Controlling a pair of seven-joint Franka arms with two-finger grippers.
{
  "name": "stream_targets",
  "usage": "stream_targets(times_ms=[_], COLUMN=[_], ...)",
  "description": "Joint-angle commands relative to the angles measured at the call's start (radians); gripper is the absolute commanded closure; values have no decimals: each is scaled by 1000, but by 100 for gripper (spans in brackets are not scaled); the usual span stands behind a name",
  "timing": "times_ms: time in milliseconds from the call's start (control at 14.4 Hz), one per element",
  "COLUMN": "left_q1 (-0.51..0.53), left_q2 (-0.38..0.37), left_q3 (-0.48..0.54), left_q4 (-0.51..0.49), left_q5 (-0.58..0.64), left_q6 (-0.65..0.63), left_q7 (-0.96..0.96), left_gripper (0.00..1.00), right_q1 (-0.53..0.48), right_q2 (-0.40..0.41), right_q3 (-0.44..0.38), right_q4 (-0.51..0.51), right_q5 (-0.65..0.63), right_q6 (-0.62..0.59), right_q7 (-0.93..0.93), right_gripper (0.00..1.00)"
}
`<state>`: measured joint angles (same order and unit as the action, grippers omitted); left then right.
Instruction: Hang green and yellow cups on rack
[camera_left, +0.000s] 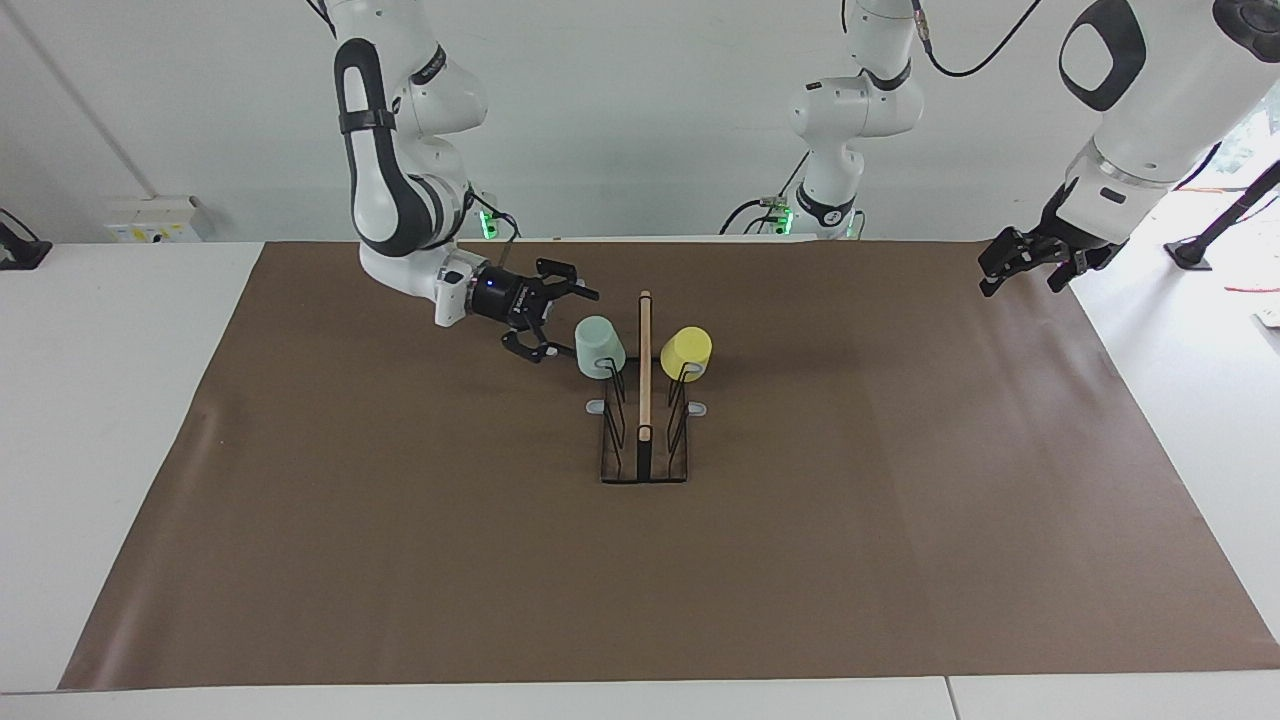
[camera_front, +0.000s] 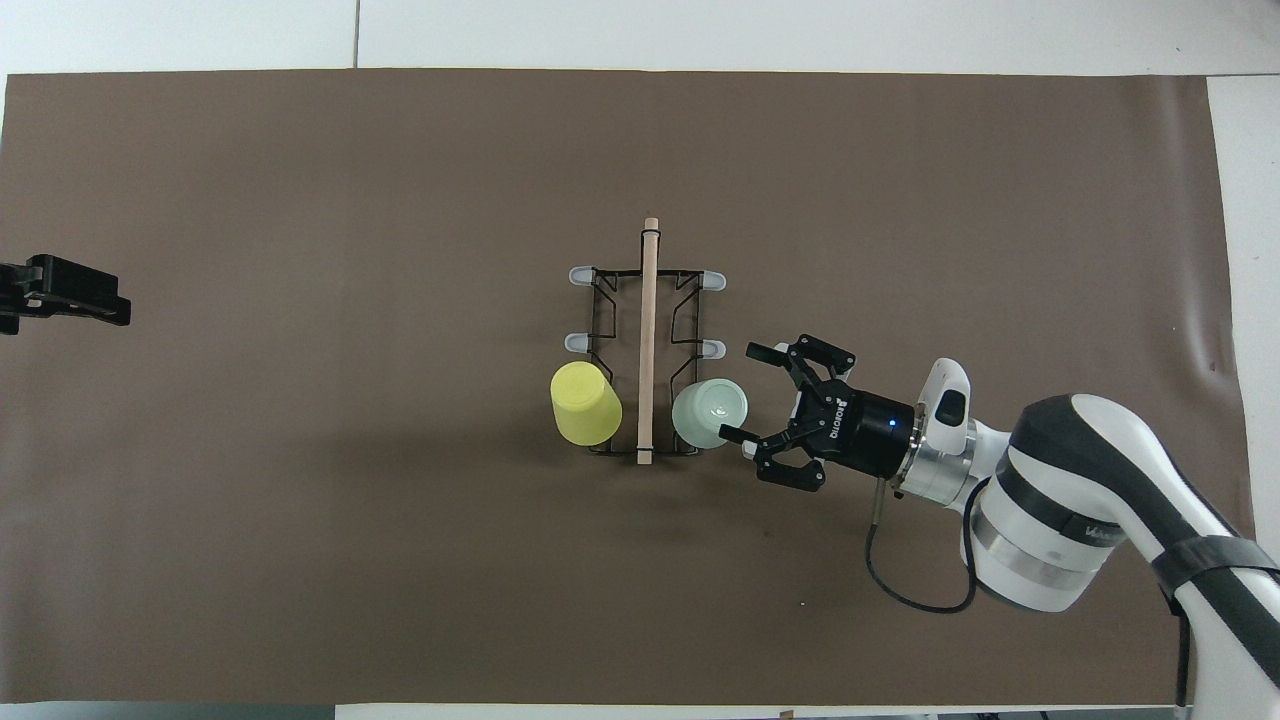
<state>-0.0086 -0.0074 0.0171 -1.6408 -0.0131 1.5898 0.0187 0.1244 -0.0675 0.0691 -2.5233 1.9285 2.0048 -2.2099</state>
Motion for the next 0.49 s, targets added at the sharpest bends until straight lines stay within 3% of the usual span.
stream_targets(times_ms=[0, 208, 416], left_q1=[-2, -2, -2], left_q2=[-14, -14, -14], left_q3=[3, 3, 3], left_q4=[-11, -11, -11], left_q5=[-8, -8, -8], left_q6=[6, 6, 6], left_q7=[4, 4, 4], left_gripper=[0, 0, 0], right_q1=[-136, -254, -325], right_q2=[-18, -17, -3], right_q3=[4, 3, 3], right_q4=[-6, 49, 177], right_q5=[-171, -388, -610], right_q6=[-92, -144, -181], right_q7=[42, 102, 263], right_gripper=[0, 0, 0])
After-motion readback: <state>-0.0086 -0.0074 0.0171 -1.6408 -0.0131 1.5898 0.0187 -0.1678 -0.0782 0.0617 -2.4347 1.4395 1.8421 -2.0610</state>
